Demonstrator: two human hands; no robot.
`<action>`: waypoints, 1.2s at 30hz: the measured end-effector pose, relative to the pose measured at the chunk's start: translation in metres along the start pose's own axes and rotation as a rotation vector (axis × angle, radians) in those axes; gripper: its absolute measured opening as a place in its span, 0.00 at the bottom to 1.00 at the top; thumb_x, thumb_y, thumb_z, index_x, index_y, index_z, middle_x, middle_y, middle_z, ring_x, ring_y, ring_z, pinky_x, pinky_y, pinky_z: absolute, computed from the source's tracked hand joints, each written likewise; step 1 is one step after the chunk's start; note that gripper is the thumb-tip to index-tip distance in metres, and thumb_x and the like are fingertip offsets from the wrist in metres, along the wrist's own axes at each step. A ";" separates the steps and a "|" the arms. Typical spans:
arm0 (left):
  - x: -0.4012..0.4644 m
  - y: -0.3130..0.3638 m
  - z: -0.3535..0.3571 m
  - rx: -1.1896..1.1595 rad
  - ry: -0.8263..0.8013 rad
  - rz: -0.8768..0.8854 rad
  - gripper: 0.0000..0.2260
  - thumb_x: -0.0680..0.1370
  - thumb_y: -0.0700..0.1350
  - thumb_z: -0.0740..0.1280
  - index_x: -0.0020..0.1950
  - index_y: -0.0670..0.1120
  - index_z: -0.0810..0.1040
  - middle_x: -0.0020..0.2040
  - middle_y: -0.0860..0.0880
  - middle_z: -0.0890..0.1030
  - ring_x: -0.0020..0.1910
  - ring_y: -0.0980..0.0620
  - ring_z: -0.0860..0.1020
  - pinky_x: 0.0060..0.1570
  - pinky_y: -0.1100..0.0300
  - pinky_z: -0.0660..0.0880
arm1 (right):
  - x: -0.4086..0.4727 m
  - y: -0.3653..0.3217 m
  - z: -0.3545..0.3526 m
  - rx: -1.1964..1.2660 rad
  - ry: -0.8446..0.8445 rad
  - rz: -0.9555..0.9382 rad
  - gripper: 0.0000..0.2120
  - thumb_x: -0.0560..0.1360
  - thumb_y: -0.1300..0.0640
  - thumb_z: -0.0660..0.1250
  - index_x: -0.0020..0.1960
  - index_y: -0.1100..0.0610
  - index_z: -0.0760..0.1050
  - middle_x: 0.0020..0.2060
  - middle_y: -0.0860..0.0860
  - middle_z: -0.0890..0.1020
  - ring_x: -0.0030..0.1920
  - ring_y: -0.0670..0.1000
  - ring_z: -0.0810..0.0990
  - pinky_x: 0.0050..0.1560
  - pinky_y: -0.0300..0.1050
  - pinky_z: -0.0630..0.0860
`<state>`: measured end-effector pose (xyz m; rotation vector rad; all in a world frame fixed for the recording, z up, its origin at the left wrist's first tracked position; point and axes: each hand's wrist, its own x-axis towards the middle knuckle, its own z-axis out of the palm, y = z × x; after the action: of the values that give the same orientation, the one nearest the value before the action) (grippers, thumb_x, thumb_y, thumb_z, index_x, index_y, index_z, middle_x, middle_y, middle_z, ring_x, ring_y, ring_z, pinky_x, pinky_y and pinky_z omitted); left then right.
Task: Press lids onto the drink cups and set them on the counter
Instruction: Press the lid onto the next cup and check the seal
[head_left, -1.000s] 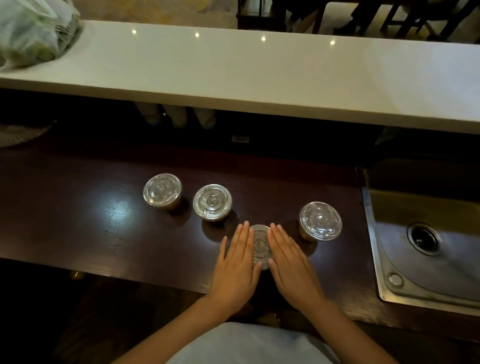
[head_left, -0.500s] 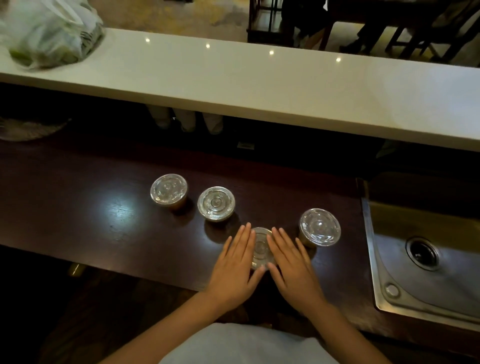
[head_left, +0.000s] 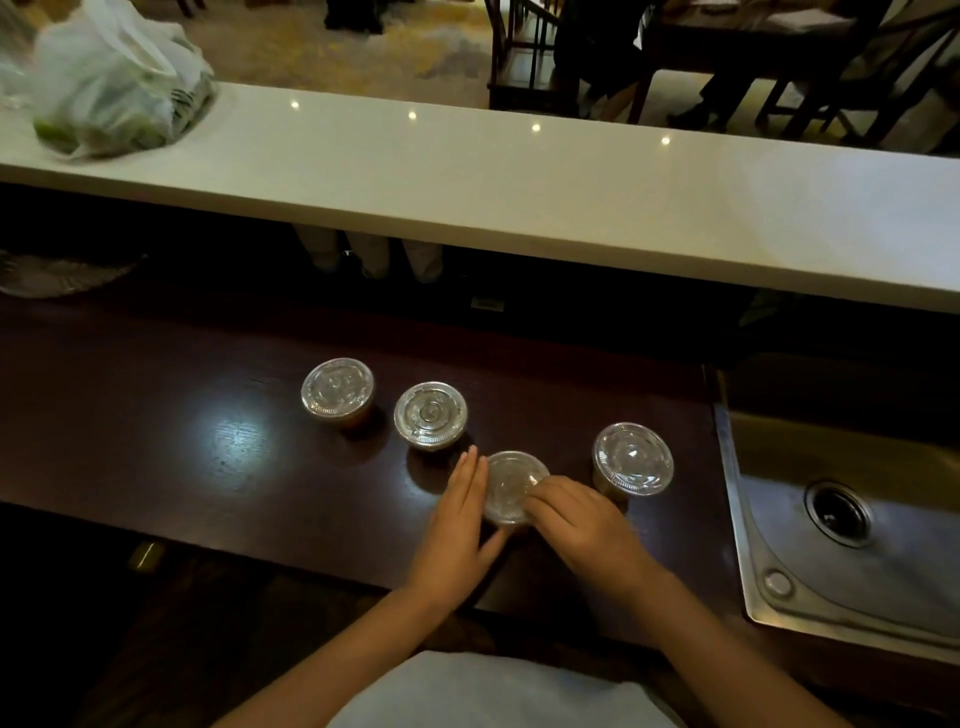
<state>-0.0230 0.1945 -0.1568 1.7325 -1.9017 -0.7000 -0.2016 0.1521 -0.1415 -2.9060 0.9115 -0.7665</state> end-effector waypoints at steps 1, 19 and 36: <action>0.000 0.003 0.001 -0.082 0.033 -0.079 0.37 0.75 0.52 0.66 0.76 0.44 0.47 0.77 0.49 0.45 0.75 0.54 0.46 0.72 0.59 0.51 | 0.003 0.002 -0.002 0.005 -0.010 -0.001 0.02 0.74 0.65 0.66 0.46 0.63 0.77 0.42 0.56 0.80 0.43 0.54 0.77 0.44 0.45 0.75; 0.003 0.061 -0.054 -1.128 0.283 -0.276 0.17 0.82 0.45 0.50 0.67 0.46 0.68 0.63 0.52 0.76 0.61 0.61 0.74 0.57 0.68 0.72 | 0.060 -0.008 -0.032 0.488 0.601 0.762 0.09 0.73 0.64 0.68 0.52 0.60 0.78 0.46 0.51 0.79 0.47 0.43 0.77 0.49 0.34 0.74; 0.049 0.039 -0.135 0.388 -0.060 0.734 0.27 0.80 0.57 0.44 0.70 0.43 0.69 0.70 0.45 0.70 0.72 0.50 0.64 0.70 0.53 0.59 | 0.065 -0.036 -0.011 2.017 0.637 1.447 0.07 0.76 0.67 0.59 0.51 0.64 0.75 0.40 0.58 0.85 0.41 0.53 0.84 0.44 0.47 0.80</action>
<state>0.0305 0.1404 -0.0288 1.0453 -2.6012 -0.1054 -0.1407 0.1488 -0.0971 -0.1062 0.8697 -1.1070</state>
